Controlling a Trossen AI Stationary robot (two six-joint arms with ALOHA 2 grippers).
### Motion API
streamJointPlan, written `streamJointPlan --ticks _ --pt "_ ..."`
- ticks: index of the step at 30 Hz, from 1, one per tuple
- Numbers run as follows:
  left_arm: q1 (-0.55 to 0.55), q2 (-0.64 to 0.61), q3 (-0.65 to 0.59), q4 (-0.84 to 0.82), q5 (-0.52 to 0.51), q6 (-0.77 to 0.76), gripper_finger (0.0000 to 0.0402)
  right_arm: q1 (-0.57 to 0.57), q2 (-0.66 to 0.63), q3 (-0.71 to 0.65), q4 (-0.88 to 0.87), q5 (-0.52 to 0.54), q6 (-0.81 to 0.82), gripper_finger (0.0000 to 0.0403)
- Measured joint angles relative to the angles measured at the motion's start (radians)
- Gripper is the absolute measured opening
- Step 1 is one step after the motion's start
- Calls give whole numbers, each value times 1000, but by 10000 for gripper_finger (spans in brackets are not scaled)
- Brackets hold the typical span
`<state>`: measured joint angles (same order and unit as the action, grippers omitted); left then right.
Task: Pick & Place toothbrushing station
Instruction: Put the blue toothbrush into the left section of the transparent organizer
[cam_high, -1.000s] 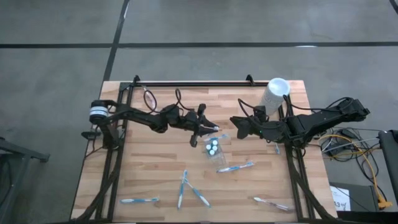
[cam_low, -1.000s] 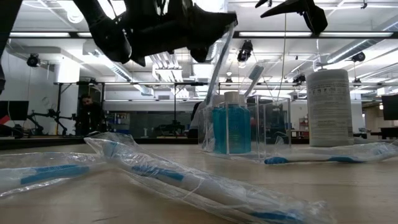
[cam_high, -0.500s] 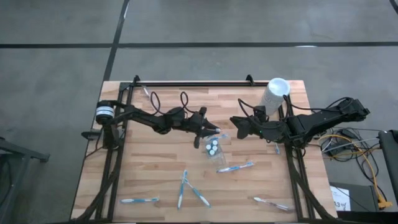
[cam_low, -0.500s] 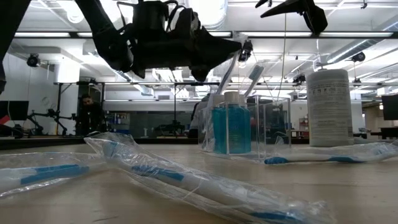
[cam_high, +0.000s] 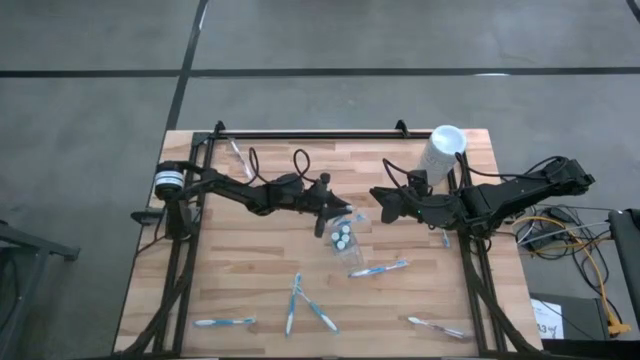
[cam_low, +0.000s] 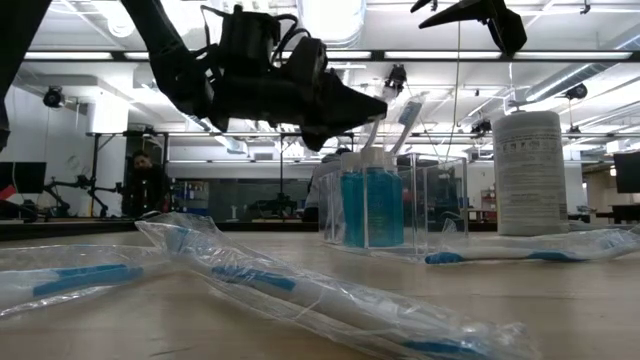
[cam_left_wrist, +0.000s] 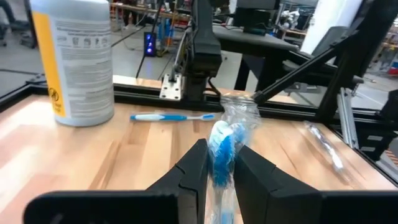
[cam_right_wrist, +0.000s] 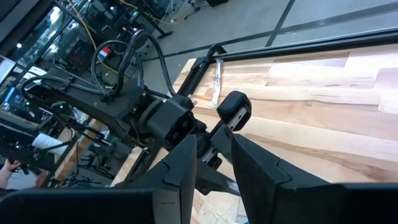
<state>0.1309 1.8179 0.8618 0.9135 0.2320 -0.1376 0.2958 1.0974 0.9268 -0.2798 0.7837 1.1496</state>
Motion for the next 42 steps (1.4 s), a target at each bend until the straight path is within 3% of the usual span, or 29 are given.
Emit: streamJointPlan --ticks 8,23,42 --pt "0 -1 0 -12 -25 -32 78 0 0 0 0 0 0 98" --pt "0 -1 0 7 -21 -78 183 0 0 0 0 0 2 98" --pt "5 -36 0 46 -7 -84 232 0 0 0 0 0 0 98"
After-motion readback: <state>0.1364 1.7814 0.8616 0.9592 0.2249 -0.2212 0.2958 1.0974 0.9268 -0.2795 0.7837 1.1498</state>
